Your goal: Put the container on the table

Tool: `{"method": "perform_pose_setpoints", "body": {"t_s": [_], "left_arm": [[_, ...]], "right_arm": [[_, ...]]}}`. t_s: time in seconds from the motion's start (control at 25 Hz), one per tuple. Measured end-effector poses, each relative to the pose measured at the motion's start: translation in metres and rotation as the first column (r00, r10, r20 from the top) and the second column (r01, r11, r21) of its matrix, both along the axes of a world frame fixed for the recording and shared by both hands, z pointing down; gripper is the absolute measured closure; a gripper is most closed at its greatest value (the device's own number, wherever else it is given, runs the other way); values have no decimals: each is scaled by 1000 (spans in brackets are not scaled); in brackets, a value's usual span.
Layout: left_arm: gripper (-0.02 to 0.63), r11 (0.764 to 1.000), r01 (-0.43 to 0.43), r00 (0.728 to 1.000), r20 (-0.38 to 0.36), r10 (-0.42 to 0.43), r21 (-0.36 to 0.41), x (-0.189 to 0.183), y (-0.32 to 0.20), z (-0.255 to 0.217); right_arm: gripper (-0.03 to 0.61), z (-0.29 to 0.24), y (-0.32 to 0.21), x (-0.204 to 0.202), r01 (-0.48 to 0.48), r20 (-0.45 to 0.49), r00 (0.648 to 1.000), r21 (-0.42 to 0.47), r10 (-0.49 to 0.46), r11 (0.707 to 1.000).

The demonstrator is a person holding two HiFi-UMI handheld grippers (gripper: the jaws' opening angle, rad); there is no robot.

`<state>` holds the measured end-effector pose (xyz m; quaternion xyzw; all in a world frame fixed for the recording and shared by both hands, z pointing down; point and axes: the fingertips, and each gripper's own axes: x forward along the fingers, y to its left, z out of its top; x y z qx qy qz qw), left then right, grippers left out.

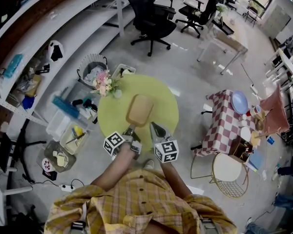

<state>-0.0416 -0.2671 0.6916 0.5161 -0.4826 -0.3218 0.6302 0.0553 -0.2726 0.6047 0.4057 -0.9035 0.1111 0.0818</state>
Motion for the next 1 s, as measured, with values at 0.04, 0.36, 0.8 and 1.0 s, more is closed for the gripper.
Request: {"method": "perform_pose_setpoints", "body": {"t_s": [0.04,0.36,0.8,1.0], "left_arm": [[600,1000,-1,1000,4,1,-5,-1,-3,2],[600,999,-6,999,40,8,-46,-3,-19,25],[600,993,7,996,89,3,-118,-8,-29,61],[600,991,1,993,114,15,-135,-11,-38,71]], "right_arm": [[580,0,-1,0,0,0,1000,-1,0,1000],[580,7,-9,6,0,-8,1000,-6,0,1000],[580,11,-12,12,-5,-11,1000,-24,5,1000],[580,12,-14,13,-11,-13,1000,-29,10,1000]]}}
